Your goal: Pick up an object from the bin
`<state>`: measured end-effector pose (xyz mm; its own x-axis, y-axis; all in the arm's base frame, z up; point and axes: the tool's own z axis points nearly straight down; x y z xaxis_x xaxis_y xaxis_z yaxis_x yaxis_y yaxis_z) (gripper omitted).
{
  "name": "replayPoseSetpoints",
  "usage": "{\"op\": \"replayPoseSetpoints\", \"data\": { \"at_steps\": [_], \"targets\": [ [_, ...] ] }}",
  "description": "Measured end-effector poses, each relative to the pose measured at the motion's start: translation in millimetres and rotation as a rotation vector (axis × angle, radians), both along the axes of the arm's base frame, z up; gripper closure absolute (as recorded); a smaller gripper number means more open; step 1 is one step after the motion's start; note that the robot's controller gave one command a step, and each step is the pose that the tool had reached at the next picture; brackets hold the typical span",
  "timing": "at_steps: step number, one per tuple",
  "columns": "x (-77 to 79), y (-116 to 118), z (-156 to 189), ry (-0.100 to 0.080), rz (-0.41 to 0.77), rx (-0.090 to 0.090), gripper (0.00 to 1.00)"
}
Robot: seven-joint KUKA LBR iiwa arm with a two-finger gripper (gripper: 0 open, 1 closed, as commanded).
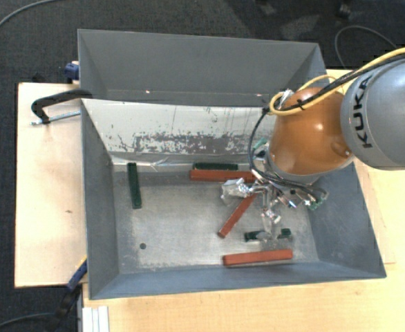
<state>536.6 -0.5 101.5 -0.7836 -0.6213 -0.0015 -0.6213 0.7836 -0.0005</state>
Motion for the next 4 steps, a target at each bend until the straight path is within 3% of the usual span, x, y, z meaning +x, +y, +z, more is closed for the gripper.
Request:
{"op": "replayPoseSetpoints", "data": {
  "at_steps": [1, 2, 3, 4],
  "targets": [
    [42.6, 26.0, 22.6, -0.01, 0.159, 0.002, 0.0],
    [20.9, -16.9, -32.4, 0.004, 0.483, -0.001, 0.0],
    [39.8, 17.9, -30.3, -0.007, 0.505, 0.002, 0.0],
    [38.9, 15.7, -30.5, -0.004, 0.501, 0.001, 1.0]
  ]
}}
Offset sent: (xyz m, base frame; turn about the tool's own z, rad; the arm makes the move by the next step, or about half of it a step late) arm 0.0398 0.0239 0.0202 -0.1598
